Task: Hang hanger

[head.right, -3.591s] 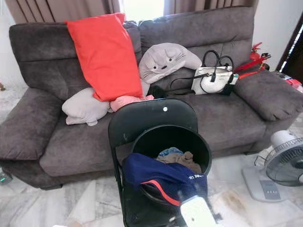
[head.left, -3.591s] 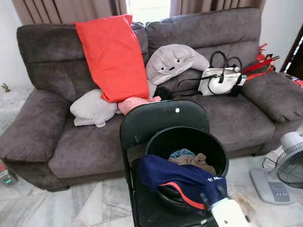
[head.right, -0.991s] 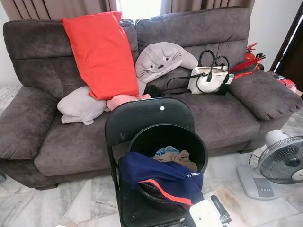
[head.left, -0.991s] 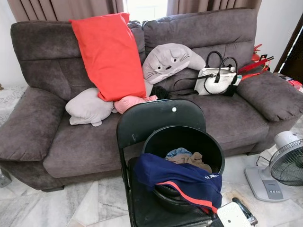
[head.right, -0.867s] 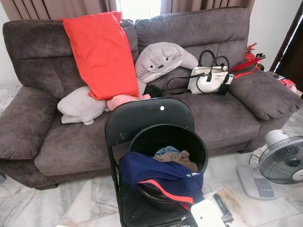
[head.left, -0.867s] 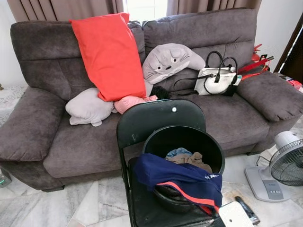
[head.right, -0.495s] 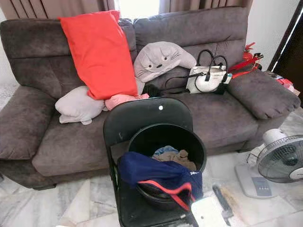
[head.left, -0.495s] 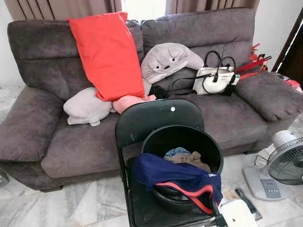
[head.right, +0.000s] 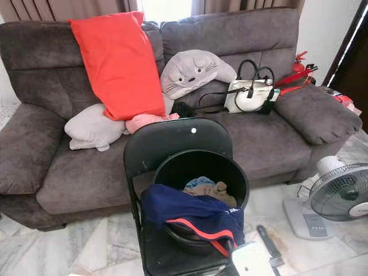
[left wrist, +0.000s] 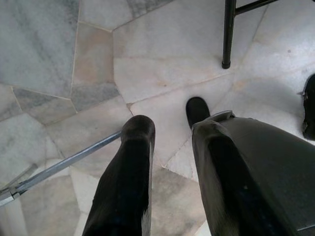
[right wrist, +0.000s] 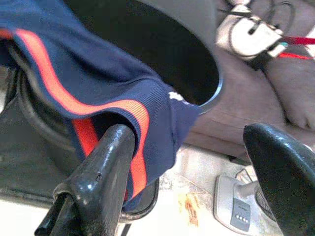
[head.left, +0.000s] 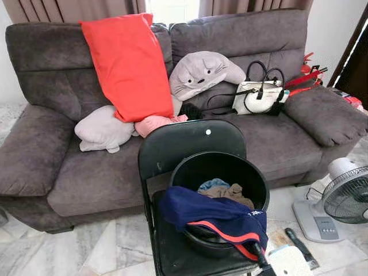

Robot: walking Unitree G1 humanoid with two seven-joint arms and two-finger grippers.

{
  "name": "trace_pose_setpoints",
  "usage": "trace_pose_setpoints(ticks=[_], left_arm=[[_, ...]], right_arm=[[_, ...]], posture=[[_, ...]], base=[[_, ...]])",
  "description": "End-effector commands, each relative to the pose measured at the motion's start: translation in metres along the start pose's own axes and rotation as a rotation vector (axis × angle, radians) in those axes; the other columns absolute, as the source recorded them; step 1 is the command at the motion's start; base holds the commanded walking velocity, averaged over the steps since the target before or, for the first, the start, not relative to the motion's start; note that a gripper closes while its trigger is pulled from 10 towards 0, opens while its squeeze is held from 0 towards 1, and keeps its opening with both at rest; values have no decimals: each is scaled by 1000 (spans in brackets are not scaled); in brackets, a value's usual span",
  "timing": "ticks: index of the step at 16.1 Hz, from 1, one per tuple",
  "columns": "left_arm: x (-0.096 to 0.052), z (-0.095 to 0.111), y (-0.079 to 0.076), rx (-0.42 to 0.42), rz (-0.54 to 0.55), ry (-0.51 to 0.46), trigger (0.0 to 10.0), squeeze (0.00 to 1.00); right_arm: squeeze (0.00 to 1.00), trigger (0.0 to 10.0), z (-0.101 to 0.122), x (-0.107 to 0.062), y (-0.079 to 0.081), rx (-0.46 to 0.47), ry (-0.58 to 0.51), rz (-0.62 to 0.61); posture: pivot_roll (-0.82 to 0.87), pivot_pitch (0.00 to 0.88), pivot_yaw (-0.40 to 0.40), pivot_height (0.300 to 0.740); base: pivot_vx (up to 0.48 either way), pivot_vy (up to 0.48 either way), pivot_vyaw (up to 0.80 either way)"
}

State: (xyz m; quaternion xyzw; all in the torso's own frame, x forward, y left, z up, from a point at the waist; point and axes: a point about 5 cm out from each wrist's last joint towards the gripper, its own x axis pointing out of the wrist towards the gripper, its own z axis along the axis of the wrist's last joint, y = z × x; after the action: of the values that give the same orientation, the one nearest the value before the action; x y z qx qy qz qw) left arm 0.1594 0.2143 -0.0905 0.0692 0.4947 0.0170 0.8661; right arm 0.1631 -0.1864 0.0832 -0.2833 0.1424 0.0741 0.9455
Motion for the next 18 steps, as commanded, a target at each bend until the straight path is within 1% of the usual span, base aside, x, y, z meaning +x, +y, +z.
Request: trace_pose_setpoints(ticks=[1, 3, 18], left_arm=[[-1, -5, 1, 1, -2, 25, 10000, 0], [-1, -5, 1, 0, -2, 25, 10000, 0], [-1, -5, 1, 0, -2, 25, 10000, 0]], right_arm=[[0, 10000, 1, 3, 1, -2, -9, 16], [0, 10000, 2, 6, 2, 8, -12, 27], [0, 10000, 2, 6, 2, 8, -12, 27]], posture=[[-135, 56, 44, 740], [-133, 56, 44, 740], [-133, 56, 44, 740]], base=[[0, 0, 0], [0, 0, 0], [0, 0, 0]])
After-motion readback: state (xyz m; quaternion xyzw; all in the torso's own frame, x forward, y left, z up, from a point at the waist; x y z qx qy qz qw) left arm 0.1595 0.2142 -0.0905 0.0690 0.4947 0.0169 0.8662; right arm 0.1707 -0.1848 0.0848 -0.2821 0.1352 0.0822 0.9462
